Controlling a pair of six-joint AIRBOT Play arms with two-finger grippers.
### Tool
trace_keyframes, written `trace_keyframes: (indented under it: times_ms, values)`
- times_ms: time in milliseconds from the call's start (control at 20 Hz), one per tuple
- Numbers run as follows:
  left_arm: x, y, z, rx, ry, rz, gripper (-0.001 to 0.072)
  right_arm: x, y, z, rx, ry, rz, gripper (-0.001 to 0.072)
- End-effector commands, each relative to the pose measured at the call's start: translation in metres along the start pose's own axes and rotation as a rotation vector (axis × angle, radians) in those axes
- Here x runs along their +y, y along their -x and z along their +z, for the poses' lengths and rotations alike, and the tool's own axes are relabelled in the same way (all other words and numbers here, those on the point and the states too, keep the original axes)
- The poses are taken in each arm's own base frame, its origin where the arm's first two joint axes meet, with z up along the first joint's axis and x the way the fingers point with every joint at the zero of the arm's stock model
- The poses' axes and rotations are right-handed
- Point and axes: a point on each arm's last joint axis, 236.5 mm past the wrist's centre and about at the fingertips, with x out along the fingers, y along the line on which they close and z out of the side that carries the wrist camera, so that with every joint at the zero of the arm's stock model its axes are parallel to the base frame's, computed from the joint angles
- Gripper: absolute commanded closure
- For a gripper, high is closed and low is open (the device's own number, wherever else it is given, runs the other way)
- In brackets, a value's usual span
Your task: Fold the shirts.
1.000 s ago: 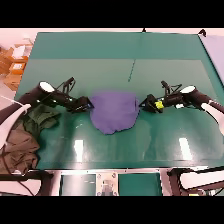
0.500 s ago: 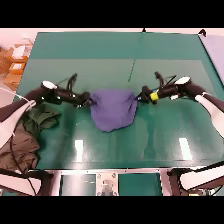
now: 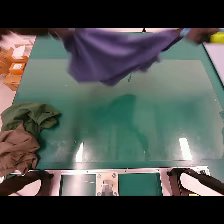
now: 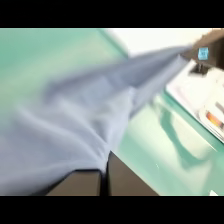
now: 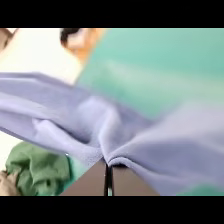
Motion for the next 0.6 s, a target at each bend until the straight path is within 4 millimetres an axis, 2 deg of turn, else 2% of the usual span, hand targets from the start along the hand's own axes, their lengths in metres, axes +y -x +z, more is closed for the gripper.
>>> trace_keyframes:
  times_ms: [0,50,150,250,300,350,450,550]
  values:
    - [-0.071,0.074,0.055,-0.144,-0.182,0.076,0.0681,0.087,0.078,0.026,-0.184,0.250,-0.054,0.0699]
    - [-0.072,0.079,0.050,-0.125,-0.177,0.093,0.0681,0.089,0.086,0.024,-0.193,0.276,-0.087,0.0699]
    - [-0.057,0.074,0.023,-0.015,-0.132,0.131,0.0681,0.085,0.090,0.016,-0.177,0.280,-0.125,0.0699]
    - [-0.034,0.062,-0.008,0.087,-0.071,0.151,0.0681,0.069,0.079,0.001,-0.127,0.231,-0.125,0.0699]
    - [-0.021,0.053,-0.023,0.125,-0.033,0.155,0.0681,0.054,0.067,-0.011,-0.088,0.187,-0.124,0.0699]
    - [-0.006,0.043,-0.038,0.156,0.001,0.164,0.0681,0.037,0.055,-0.027,-0.045,0.135,-0.125,0.0699]
    - [0.033,0.019,-0.075,0.201,0.067,0.190,0.0681,-0.005,0.026,-0.071,0.059,0.008,-0.131,0.0699]
    - [0.078,-0.010,-0.128,0.264,0.142,0.219,0.0681,-0.050,-0.008,-0.126,0.138,-0.136,-0.147,0.0699]
